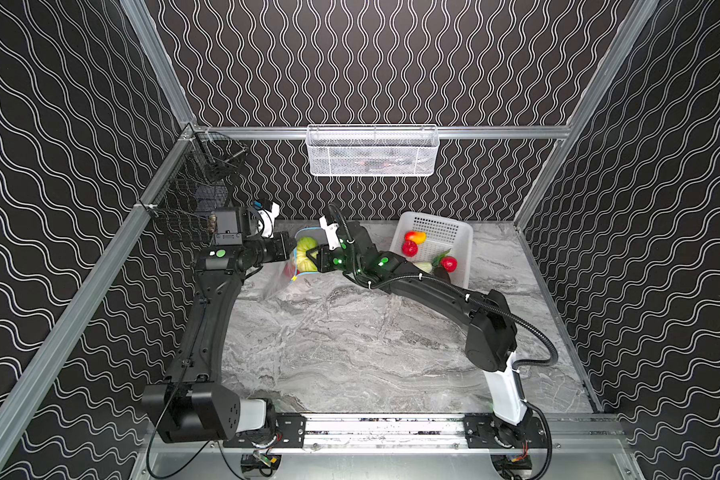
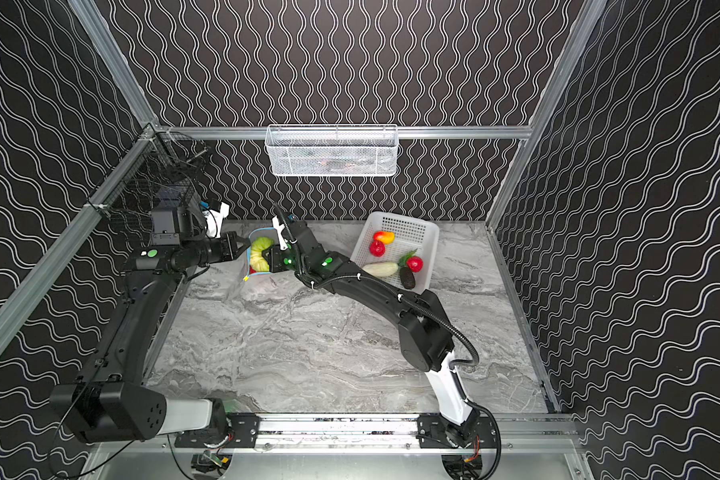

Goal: Place the food in the zip-top bag and seal the zipper
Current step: 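Lower the green cabbage into the bag mouth beside the left gripper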

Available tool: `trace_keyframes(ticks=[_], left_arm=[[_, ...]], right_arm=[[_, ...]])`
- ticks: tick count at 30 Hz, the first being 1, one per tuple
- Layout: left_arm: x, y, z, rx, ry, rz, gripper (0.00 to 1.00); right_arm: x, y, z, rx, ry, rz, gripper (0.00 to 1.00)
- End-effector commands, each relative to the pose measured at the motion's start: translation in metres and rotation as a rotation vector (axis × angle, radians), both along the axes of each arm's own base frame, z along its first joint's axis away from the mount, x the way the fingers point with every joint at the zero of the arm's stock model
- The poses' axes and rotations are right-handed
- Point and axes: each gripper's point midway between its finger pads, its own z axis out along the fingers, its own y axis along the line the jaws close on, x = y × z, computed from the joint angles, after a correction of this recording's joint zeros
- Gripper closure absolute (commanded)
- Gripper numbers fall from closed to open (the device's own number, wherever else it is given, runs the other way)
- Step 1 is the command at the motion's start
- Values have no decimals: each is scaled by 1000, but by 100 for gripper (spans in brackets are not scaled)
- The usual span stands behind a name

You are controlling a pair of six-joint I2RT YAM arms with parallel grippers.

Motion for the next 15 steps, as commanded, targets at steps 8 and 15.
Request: trace_keyframes(ticks=[8,15], left_arm=[[4,-4,5,-3,-17,-21,100],[4,-7,6,0,-30,-29,100]], right_arm=[[5,8,0,-12,-11,-3,86],[9,11,-4,-30,-9,-10,74]])
